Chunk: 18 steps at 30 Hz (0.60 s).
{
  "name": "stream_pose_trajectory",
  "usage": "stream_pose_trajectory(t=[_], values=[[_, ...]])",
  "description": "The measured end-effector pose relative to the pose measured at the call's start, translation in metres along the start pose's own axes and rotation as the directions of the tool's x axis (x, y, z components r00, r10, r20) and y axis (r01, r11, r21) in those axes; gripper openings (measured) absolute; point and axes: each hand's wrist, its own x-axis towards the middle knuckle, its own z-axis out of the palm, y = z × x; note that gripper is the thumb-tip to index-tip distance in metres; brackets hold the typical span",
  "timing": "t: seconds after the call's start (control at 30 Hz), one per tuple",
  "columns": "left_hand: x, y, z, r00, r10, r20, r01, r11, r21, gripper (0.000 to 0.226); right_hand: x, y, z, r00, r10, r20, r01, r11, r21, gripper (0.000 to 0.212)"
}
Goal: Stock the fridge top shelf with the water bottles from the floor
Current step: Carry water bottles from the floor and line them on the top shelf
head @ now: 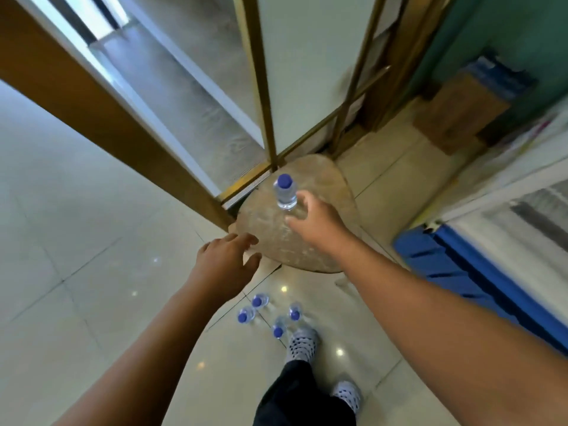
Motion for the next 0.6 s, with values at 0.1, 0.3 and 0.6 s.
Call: stream_pose_trajectory(t=[0.1, 0.3, 0.6], values=[[0.036, -0.021, 0.032, 1.0, -0.009, -0.024, 0.008, 1.0, -0.03, 0.036, 0.06, 0.004, 0.031, 0.979, -0.047, -0.198, 0.064, 0.995, 0.079, 0.063], [0.077, -0.042, 0.085, 0.995, 0.003, -0.098, -0.014, 0.993, -0.115, 0.034, 0.118, 0.043, 0.068, 0.932, -0.194, -0.307, 0.235, 0.966, 0.105, 0.038], [0.063, -0.037, 0.148, 1.0, -0.009, -0.002, 0.009, 0.993, -0.114, 0.035, 0.016, 0.112, 0.068, 0.873, -0.309, -0.377, 0.387, 0.909, 0.152, 0.042]])
